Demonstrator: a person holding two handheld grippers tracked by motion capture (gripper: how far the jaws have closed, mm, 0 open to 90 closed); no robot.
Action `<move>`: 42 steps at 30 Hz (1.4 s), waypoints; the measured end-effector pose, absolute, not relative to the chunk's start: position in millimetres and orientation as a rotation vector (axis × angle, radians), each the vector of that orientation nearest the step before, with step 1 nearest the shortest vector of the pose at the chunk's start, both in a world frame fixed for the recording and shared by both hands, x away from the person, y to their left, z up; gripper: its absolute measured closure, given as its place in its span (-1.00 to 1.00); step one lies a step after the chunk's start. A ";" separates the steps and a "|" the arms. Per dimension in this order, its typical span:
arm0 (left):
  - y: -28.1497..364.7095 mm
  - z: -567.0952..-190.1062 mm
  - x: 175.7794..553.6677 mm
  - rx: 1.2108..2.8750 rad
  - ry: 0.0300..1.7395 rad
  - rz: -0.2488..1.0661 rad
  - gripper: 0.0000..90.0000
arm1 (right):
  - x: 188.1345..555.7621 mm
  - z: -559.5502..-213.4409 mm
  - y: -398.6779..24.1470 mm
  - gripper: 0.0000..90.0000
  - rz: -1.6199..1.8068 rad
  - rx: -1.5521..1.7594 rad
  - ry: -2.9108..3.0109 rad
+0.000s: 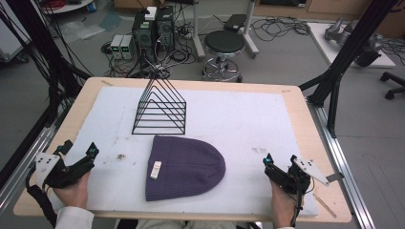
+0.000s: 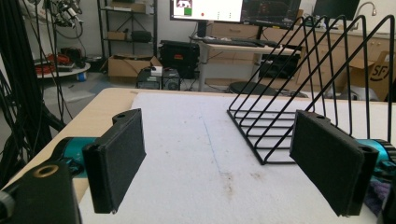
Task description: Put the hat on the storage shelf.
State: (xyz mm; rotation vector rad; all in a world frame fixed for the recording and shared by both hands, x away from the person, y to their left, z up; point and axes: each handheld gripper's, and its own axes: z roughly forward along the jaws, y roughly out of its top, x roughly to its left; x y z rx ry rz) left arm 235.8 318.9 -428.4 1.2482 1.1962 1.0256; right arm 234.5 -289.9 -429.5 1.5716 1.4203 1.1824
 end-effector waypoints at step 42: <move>317.7 -431.1 239.9 1.271 1.196 0.980 -0.59 | 241.1 -423.8 -263.8 -0.76 1.116 1.546 1.590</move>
